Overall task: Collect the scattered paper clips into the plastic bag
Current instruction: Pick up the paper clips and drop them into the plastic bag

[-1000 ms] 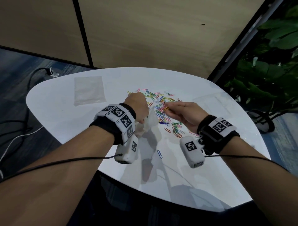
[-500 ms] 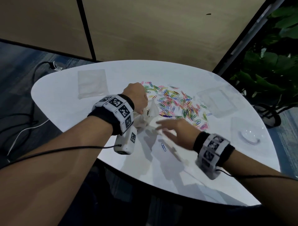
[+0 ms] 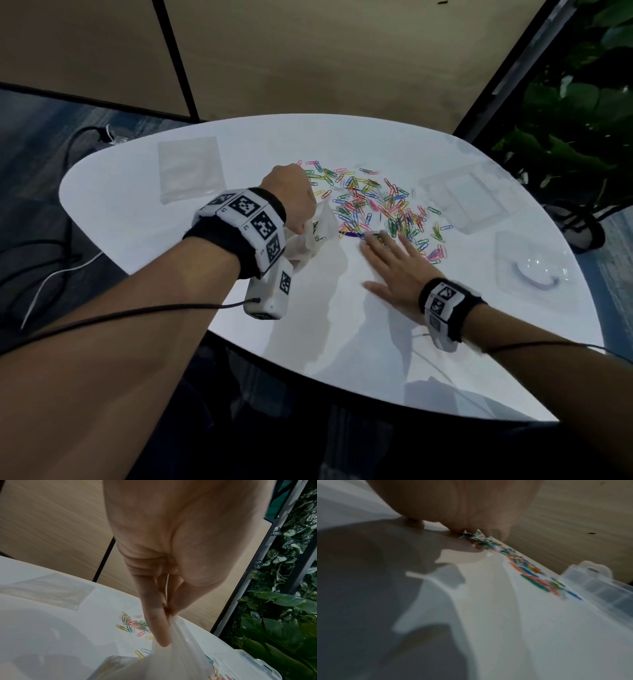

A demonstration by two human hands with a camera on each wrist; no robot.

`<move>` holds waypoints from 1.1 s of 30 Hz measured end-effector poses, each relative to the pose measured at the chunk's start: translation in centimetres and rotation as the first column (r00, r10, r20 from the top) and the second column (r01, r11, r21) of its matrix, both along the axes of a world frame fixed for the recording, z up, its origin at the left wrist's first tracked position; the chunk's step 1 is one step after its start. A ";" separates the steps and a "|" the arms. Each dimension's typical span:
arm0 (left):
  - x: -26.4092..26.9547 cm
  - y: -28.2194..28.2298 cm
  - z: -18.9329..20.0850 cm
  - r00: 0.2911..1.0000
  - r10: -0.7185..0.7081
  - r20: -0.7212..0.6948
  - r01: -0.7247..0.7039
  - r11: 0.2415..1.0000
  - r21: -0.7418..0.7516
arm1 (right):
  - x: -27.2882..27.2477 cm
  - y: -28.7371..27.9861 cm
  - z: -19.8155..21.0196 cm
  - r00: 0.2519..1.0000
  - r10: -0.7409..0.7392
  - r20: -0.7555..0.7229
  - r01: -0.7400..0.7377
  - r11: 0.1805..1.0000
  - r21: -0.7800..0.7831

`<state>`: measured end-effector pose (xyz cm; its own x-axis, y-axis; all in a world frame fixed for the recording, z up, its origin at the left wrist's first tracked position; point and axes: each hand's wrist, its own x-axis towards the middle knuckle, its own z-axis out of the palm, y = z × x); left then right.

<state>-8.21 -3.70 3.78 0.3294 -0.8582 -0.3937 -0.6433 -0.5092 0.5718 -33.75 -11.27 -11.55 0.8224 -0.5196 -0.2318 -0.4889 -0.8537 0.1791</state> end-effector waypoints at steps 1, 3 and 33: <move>0.2 0.0 -0.2 1.000 0.008 -0.009 -0.008 1.000 0.008 | 0.0 -1.0 0.2 0.998 -0.052 -0.021 0.051 0.999 -0.005; 0.1 0.0 -0.2 0.999 0.012 -0.034 -0.012 1.000 0.004 | -0.1 -2.6 0.2 0.987 -0.149 -0.056 0.151 0.988 0.033; -4.0 -2.0 -0.7 0.980 0.062 -0.191 -0.089 0.987 -0.134 | 8.1 -0.8 11.2 0.176 -0.984 -0.011 -0.192 -0.045 0.980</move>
<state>-12.20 -5.74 3.10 0.3279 -0.8848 -0.3310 -0.4823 -0.4580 0.7467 -25.64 -12.10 -0.31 0.4683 -0.7465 -0.4727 -0.0955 0.4891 -0.8670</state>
